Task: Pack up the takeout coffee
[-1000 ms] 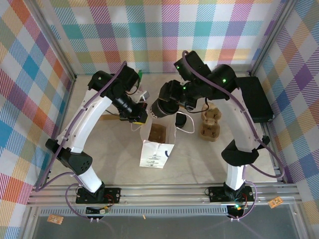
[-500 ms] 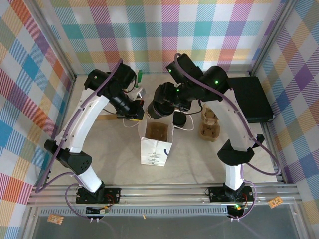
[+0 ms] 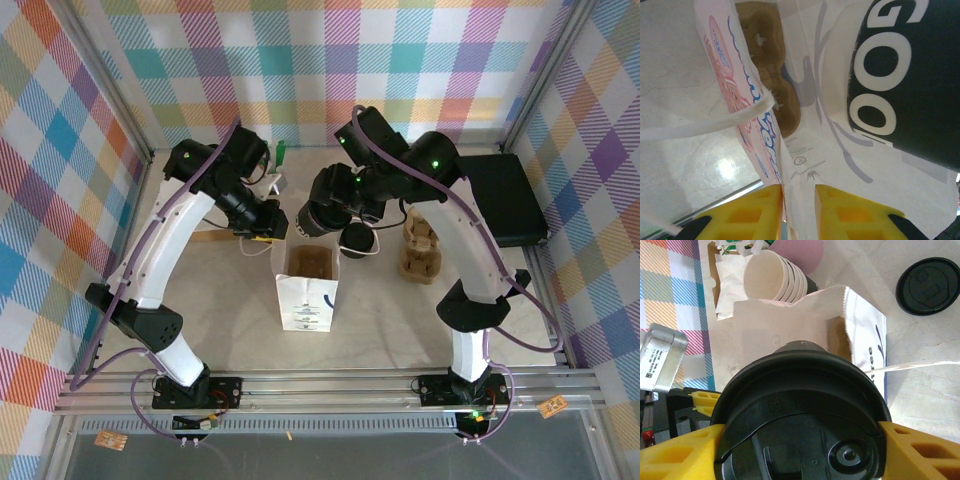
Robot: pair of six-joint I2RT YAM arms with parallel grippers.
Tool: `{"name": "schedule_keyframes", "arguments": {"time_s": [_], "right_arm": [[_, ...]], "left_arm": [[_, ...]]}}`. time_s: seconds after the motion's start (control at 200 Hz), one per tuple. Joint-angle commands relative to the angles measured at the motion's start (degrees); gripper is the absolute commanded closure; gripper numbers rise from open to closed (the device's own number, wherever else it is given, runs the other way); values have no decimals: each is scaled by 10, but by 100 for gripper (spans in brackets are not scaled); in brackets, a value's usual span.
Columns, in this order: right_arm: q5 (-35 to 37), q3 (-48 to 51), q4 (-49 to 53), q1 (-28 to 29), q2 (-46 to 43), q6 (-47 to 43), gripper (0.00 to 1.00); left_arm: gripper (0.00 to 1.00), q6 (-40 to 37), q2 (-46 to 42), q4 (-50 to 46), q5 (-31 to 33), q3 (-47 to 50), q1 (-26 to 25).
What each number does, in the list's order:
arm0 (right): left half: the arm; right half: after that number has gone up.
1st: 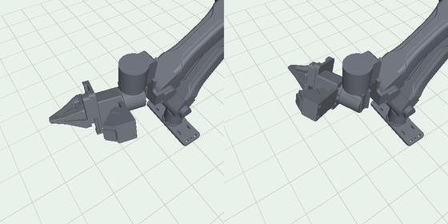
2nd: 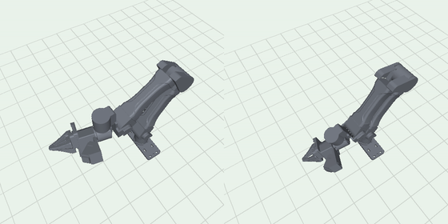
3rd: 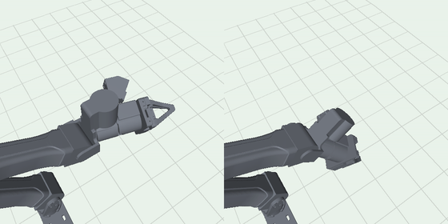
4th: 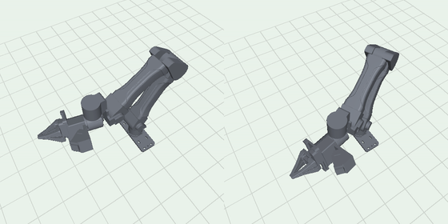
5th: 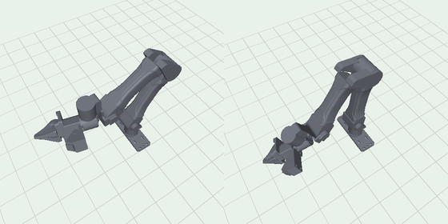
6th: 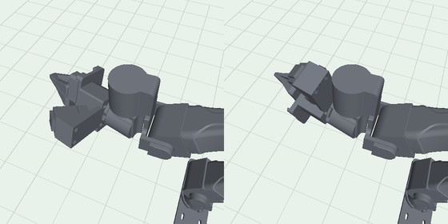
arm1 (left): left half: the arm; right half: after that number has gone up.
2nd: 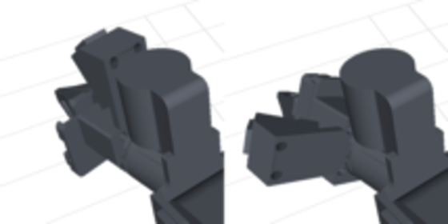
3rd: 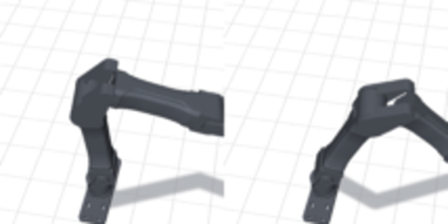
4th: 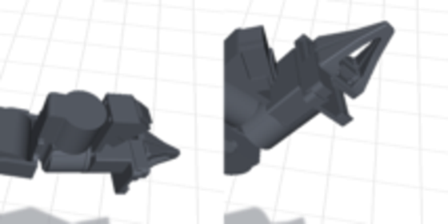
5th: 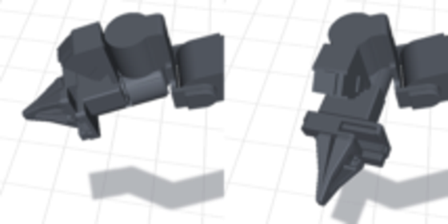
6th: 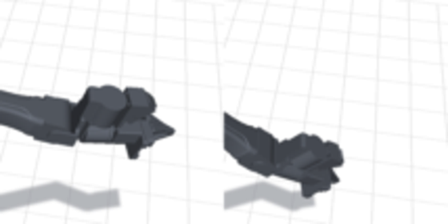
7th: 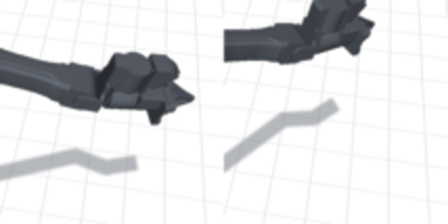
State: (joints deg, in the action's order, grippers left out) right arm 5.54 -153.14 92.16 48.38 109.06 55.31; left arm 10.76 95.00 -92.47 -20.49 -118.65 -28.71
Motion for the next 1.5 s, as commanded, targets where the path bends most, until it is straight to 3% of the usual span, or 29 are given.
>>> {"name": "schedule_keyframes", "arguments": {"time_s": [0.0, 0.455, 0.805, 1.05, 1.495], "right_arm": [[-8, -12, 98, -2, 11, 10, 59], [-9, -24, 99, 6, 41, 26, 62], [-15, -26, 64, 16, 61, 44, 62], [-17, -25, 67, 25, 77, 73, 62], [-11, -21, 19, 24, 63, 112, 62]], "left_arm": [[76, -8, -17, -91, 6, 1, 6], [77, -14, -6, -101, 30, -23, 6], [98, -16, 1, -100, 19, -35, 5], [92, -16, 2, -101, 19, -30, 2], [95, -21, 6, -101, 16, -35, 1]]}}
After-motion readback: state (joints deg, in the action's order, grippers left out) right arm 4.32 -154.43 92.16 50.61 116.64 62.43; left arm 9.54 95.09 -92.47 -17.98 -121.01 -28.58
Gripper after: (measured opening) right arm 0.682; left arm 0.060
